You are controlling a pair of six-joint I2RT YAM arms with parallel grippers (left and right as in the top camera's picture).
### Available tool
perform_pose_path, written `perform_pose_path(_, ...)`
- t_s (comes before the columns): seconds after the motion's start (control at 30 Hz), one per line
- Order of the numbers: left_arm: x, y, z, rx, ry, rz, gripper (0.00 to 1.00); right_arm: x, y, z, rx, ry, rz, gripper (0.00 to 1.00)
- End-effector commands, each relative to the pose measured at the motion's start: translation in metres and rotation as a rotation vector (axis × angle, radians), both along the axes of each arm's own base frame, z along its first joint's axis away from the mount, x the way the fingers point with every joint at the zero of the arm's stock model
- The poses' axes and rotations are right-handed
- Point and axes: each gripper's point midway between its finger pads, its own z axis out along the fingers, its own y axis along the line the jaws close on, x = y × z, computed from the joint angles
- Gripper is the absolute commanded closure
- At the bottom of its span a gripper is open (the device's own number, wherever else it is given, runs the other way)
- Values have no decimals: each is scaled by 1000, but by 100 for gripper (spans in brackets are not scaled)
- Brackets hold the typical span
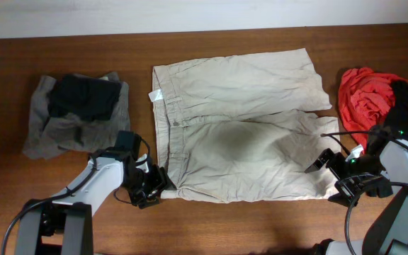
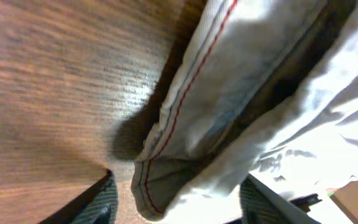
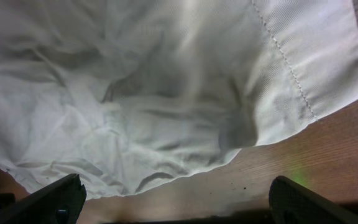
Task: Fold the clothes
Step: 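Grasp the bottom leg hems of the shorts with both grippers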
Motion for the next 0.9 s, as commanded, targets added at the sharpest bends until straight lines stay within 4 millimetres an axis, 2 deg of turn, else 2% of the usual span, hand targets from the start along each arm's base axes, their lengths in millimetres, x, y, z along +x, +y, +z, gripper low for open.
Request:
perform_pose_path(0.0, -1, 3, -6, 26, 16, 25, 44, 1, 1, 3, 8, -29, 7, 0)
perform_pose_path(0.17, 2, -3, -2, -15, 9, 30, 48, 1, 1, 3, 8, -29, 7, 0)
perform_pose_path(0.3, 10, -10, 1, -60, -18, 43, 67, 1, 1, 3, 8, -37, 24, 0)
perform_pose_path(0.4, 15, -14, 4, -83, -32, 42, 90, 1, 1, 3, 7, -39, 24, 0)
perform_pose_path(0.5, 20, -15, 9, -85, -44, 41, 99, 4, -1, 2, 1, -53, 31, 0)
perform_pose_path(0.6, 30, -17, 18, -93, -77, 20, 100, 6, -2, 2, -6, -71, 49, 3)
perform_pose_path(0.87, 63, -13, 58, -53, -203, -22, 100, 12, -3, 5, -12, -141, 111, 3)
